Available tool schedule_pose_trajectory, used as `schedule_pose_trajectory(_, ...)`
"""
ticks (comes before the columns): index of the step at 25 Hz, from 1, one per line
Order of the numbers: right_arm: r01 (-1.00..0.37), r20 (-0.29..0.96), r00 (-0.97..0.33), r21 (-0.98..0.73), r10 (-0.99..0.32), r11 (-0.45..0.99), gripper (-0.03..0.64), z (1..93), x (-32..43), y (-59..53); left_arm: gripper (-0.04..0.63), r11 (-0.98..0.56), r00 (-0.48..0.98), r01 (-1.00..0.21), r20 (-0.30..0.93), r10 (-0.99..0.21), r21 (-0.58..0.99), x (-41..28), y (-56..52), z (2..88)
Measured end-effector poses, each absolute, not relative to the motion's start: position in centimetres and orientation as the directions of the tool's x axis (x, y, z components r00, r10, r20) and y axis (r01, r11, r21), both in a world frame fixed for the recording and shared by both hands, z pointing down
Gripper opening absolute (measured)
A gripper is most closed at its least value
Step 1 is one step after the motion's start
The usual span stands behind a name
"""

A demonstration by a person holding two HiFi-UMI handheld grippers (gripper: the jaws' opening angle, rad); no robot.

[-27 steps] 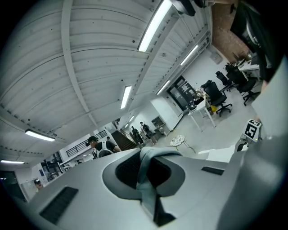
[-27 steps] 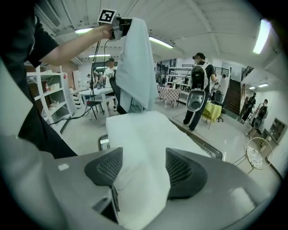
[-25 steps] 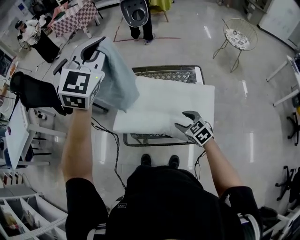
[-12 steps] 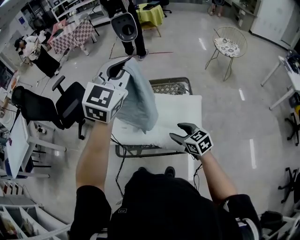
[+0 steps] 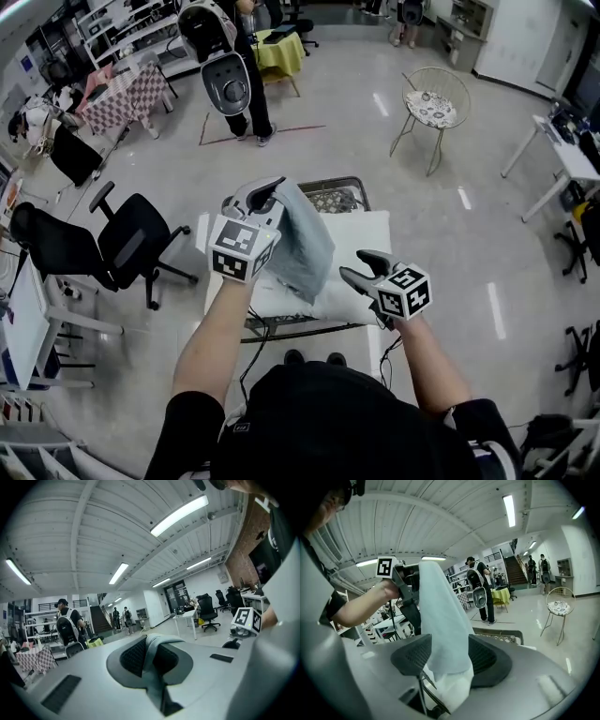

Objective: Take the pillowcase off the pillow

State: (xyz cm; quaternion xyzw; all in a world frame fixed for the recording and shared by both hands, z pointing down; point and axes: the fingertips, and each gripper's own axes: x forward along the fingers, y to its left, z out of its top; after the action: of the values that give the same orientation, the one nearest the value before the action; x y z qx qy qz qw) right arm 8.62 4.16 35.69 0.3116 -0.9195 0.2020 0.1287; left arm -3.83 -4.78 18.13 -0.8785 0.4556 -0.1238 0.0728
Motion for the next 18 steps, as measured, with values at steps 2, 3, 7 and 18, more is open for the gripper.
schedule_pose_trajectory(2,-0.63,0.361,-0.77,-0.297,-0.527,0.717,0.258,35.5,8.6,4.1,0.011,-0.58,0.55,-0.785,0.186,-0.814,-0.219,-4.1,-5.6,20.3)
schedule_pose_trajectory(3,-0.632,0.359,-0.769,-0.303,-0.529,0.713,0.258,35.4,8.6,4.0,0.011,-0.582,0.546,-0.785,0.205,-0.812,-0.211,-4.3,-5.9,21.5)
schedule_pose_trajectory(7,-0.636,0.351,-0.768,-0.33,-0.535,0.697,0.257,35.6,8.8,4.1,0.011,-0.597,0.529,-0.788,0.331,-0.782,-0.152,-5.3,-6.8,27.5)
schedule_pose_trajectory(18,-0.591,0.254,-0.807,-0.348,-0.533,0.728,0.221,33.0,7.9,3.3,0.094,-0.53,0.479,-0.848,0.428,-0.766,0.001,-9.0,-3.0,33.4)
